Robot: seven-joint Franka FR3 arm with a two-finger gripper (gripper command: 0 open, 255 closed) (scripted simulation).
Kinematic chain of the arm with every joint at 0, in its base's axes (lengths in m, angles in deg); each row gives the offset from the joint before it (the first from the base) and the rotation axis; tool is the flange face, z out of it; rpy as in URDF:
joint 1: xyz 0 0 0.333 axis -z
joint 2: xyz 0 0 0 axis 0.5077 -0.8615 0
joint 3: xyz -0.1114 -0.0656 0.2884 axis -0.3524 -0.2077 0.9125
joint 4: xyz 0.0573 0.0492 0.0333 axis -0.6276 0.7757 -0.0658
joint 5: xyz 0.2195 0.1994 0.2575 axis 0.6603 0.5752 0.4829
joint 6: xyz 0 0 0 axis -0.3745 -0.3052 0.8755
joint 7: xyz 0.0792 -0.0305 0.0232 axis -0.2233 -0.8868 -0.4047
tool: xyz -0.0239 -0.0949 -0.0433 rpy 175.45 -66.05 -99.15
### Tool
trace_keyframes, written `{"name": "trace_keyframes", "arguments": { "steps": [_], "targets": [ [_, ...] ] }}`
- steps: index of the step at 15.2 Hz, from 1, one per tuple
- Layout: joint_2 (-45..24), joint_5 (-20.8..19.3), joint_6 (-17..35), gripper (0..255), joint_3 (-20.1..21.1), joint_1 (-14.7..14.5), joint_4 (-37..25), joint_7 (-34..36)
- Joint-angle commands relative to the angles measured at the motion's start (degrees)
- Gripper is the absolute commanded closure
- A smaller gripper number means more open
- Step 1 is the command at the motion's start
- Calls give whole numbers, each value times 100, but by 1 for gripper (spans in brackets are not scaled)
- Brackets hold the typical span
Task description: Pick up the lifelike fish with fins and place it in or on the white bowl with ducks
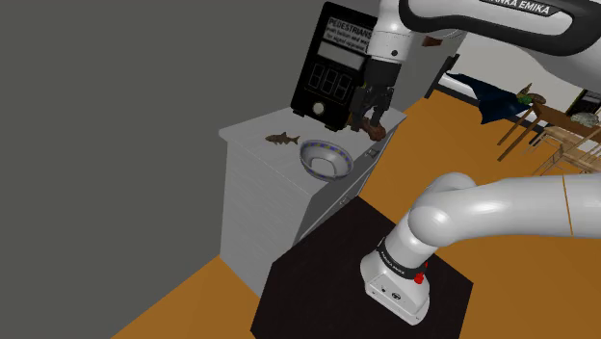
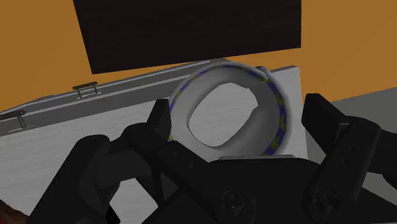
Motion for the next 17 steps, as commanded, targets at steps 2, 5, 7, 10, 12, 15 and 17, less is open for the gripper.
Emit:
{"name": "trace_keyframes", "arguments": {
  "steps": [2,5,7,10,12,15,17],
  "targets": [
    [-152,-88,205,0,-50,-73,19,-268],
    [-640,-322,819,0,-192,-297,30,-1041],
    [-986,-449,1222,0,-270,-442,0,-1537],
    [-1522,-599,1808,0,-359,-650,-94,-2257],
    [-1885,-676,2183,0,-402,-788,-185,-2721],
    [-2427,-759,2715,0,-438,-990,-356,-3397],
    [-2781,-797,3049,0,-442,-1118,-489,-3837]
  ]
}}
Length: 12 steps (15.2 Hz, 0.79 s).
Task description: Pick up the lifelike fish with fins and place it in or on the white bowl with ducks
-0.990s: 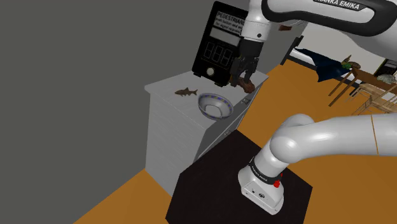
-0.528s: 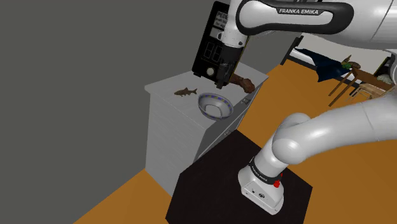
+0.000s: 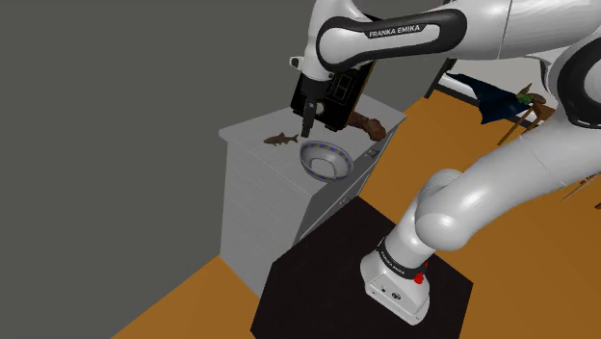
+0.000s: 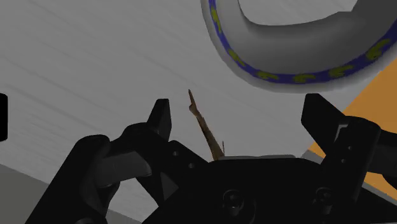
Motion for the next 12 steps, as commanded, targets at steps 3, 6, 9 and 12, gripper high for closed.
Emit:
{"name": "trace_keyframes", "arguments": {
  "steps": [3,6,9,12],
  "targets": [
    [-690,-62,632,0,13,-252,-299,-897],
    [-1061,-79,963,0,54,-381,-473,-1370],
    [-1158,-85,1199,0,47,-372,-334,-1369],
    [-1267,-91,1437,0,38,-365,-205,-1367]
  ]
}}
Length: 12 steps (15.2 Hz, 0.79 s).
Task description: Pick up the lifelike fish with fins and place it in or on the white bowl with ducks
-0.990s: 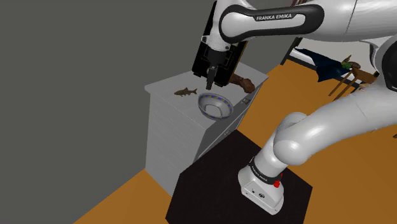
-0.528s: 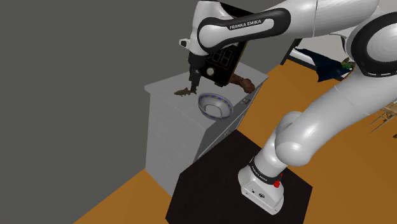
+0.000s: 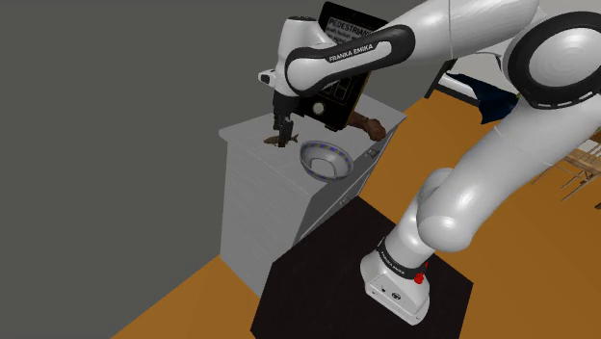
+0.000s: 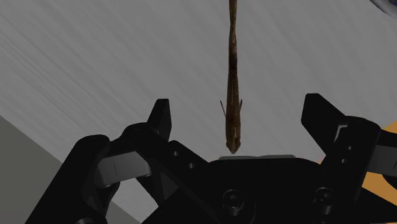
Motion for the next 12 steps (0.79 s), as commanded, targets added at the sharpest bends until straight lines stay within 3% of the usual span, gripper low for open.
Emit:
{"name": "trace_keyframes", "arguments": {
  "steps": [1,9,10,12],
  "targets": [
    [-108,-5,209,0,-8,5,97,-2],
    [-107,-5,208,0,-7,5,97,-2],
    [-107,-5,208,255,-7,5,97,-2],
    [-107,-5,208,255,-7,5,97,-2]
  ]
}}
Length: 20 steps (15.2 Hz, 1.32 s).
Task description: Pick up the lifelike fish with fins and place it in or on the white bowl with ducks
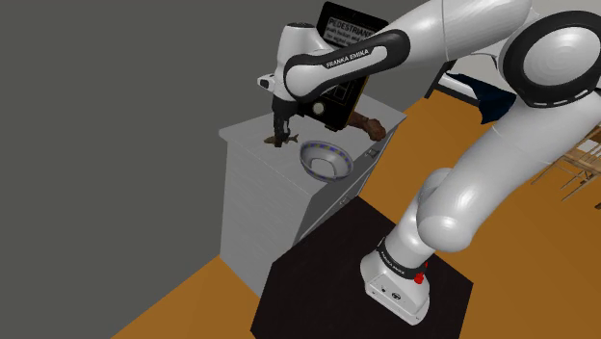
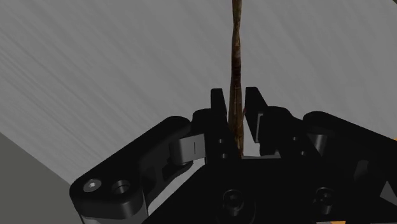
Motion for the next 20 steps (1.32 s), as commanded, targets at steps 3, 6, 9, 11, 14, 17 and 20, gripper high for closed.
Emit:
{"name": "trace_keyframes", "arguments": {
  "steps": [3,6,9,11,14,17,20],
  "targets": [
    [0,0,0,255,0,0,0,0],
    [0,0,0,255,0,0,0,0],
    [77,3,-158,255,2,-2,-81,-7],
    [147,7,-316,255,5,-3,-170,-15],
    [244,12,-553,255,9,-5,-309,-26],
    [329,17,-788,255,13,-8,-460,-37],
    [403,22,-1023,255,17,-10,-621,-48]
  ]
}}
